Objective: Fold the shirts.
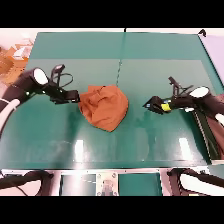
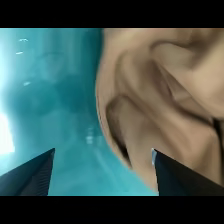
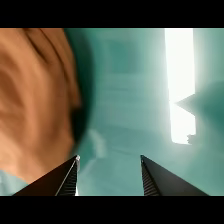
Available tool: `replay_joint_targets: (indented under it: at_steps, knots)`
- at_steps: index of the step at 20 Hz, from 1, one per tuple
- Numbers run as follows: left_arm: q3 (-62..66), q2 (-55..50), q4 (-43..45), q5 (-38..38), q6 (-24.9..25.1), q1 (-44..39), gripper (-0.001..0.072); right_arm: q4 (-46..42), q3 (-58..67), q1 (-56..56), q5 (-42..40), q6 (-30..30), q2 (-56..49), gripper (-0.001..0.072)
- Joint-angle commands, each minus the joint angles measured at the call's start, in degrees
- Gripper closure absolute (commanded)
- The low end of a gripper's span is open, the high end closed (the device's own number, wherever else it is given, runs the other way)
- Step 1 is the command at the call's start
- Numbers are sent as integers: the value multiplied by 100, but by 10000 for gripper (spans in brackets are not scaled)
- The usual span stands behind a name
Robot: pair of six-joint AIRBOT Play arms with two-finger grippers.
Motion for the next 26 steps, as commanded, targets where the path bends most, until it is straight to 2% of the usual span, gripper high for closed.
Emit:
replay_joint_targets:
  at_steps: [1, 2, 4, 6, 8, 9, 11, 13, 15, 17, 19, 23, 26]
  knots:
    - [-428, -621, -1187, 988, 560, 98, -13, 1246, 485, 275, 114, -852, -1176, 253]
    - [-428, -769, -1502, 1123, 734, 98, -13, 1257, 695, 444, 142, -852, -1445, 203]
    - [-428, -920, -2094, 1513, 1102, 98, 13, 1268, 1110, 776, 140, -850, -1869, 203]
    - [-428, -933, -2551, 1832, 1484, 98, 294, 1268, 1547, 1064, 140, -846, -2201, 204]
    - [-428, -933, -2686, 2020, 1615, 98, 468, 1268, 1956, 1300, 142, -826, -2498, 236]
    - [-424, -933, -2682, 2024, 1617, 98, 686, 1268, 2109, 1377, 164, -822, -2603, 323]
    - [-291, -916, -2632, 1755, 1617, 98, 681, 1266, 2319, 1412, 396, -837, -2656, 697]
    - [160, -734, -2124, 1211, 1611, 98, 682, 1259, 2636, 1211, 957, -949, -2601, 692]
    - [822, -328, -1338, 723, 1377, 101, 682, 1248, 3053, 852, 1449, -857, -2352, 693]
    - [1567, 284, -352, 343, 986, 98, 682, 1202, 3539, 439, 1663, -632, -1805, 693]
    - [2277, 1001, 367, 35, 813, 98, 682, 1204, 4019, 85, 1784, -404, -1086, 693]
    - [3571, 2345, 452, -46, 820, 98, 682, 1202, 4804, -258, 1917, -216, 597, 693]
    - [4380, 3021, 411, -44, 820, 98, 682, 1172, 5257, -407, 1692, -151, 1722, 692]
